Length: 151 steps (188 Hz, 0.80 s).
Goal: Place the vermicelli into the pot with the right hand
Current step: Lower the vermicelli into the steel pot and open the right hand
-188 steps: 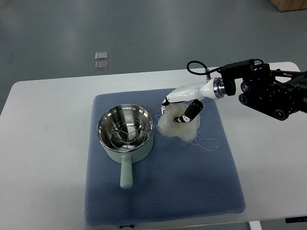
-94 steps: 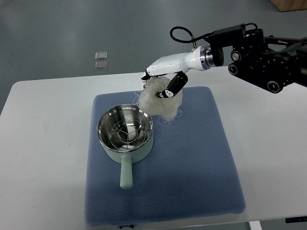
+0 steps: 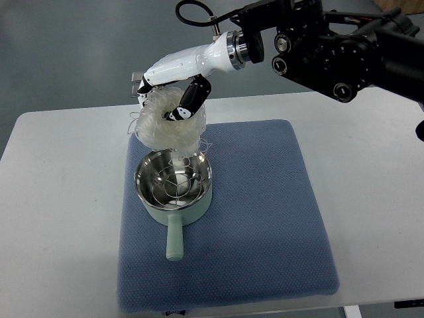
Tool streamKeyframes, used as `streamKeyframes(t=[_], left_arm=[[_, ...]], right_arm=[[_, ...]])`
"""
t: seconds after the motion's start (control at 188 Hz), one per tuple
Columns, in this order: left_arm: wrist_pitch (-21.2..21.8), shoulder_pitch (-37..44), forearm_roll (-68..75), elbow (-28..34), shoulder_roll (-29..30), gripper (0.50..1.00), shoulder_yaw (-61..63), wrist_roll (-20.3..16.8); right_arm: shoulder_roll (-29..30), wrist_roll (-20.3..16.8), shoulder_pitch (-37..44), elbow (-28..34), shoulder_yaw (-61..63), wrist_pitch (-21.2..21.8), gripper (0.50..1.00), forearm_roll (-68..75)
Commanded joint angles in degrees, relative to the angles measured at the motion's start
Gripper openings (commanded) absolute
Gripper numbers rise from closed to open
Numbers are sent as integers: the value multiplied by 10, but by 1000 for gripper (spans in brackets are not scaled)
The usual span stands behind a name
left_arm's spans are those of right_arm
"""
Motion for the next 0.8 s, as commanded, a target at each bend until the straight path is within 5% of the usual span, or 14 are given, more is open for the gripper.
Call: streamKeyframes(t=[0.0, 0.228, 0.696, 0.797], left_arm=[[0, 0, 0, 0, 0, 1000, 0, 0], [0, 0, 0, 0, 0, 1000, 0, 0], [0, 0, 0, 0, 0, 1000, 0, 0], [0, 0, 0, 0, 0, 1000, 0, 0]], right_arm=[[26, 0, -6, -6, 0, -2, 500, 12], [74, -7, -52, -34, -1, -8, 500, 10], [74, -8, -115, -81, 0, -21, 500, 14], [74, -9, -128, -81, -1, -22, 658, 17]])
